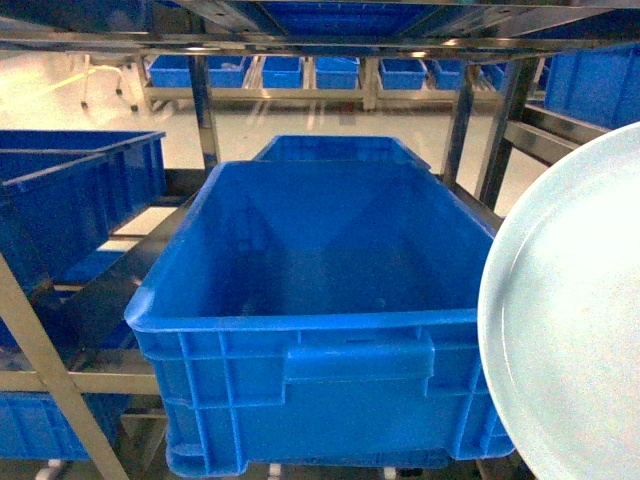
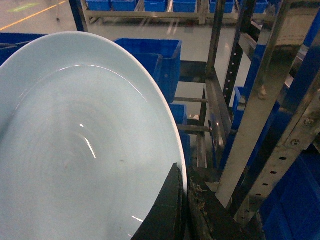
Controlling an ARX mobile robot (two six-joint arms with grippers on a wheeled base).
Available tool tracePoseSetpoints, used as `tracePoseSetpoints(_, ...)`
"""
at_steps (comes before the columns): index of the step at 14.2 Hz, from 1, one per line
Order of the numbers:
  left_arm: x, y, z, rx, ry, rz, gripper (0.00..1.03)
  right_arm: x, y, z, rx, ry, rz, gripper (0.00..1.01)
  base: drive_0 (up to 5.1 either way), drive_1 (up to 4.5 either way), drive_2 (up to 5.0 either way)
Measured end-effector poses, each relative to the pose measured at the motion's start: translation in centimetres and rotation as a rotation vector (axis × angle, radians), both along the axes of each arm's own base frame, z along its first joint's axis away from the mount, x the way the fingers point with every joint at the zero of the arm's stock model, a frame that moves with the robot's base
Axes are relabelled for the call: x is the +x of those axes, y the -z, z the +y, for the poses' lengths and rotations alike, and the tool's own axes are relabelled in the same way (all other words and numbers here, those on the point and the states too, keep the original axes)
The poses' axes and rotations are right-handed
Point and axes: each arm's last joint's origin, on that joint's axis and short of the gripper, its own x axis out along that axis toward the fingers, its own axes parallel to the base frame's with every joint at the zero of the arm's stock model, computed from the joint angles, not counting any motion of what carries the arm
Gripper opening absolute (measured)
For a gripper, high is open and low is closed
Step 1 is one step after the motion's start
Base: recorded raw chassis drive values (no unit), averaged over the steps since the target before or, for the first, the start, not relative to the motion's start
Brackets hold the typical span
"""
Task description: Place blue tray on left shelf second layer neatly
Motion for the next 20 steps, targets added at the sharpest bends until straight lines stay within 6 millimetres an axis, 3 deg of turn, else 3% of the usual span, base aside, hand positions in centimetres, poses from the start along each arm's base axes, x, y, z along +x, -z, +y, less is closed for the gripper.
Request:
tracePoseSetpoints(6, 0.0, 0.0, 0.0, 0.000, 0.000, 0.000, 0.98, 0.0, -0.1, 0.0, 0.000, -0.001, -0.006, 0.02, 0.0, 3.53, -3.5)
tracePoseSetpoints(12, 0.0, 0.0, 0.0, 0.000, 0.000, 0.000, 0.98, 0.5, 0.4, 0.2, 0.040, -0.039, 0.057, 0.02, 0.0, 0.00, 0.0)
tracePoseSetpoints(14, 0.0, 0.0, 0.0, 0.000, -0.001, 0.000, 0.98, 2.9, 0.1, 1.6, 0.090, -0.091, 0.101, 0.02, 0.0, 0.00, 0.0)
tracePoseSetpoints(16, 0.0, 0.0, 0.0, 0.000, -0.001, 0.000, 0.98, 6.5, -0.6, 3.5, 0.169, -0.107, 0.173, 0.02, 0.0, 0.00, 0.0)
tracePoseSetpoints(20, 0.0, 0.0, 0.0, 0.000, -0.001, 0.000, 0.98, 13.0, 1.8, 8.8, 0.276, -0.093, 0.390, 0.02, 0.0, 0.00, 0.0)
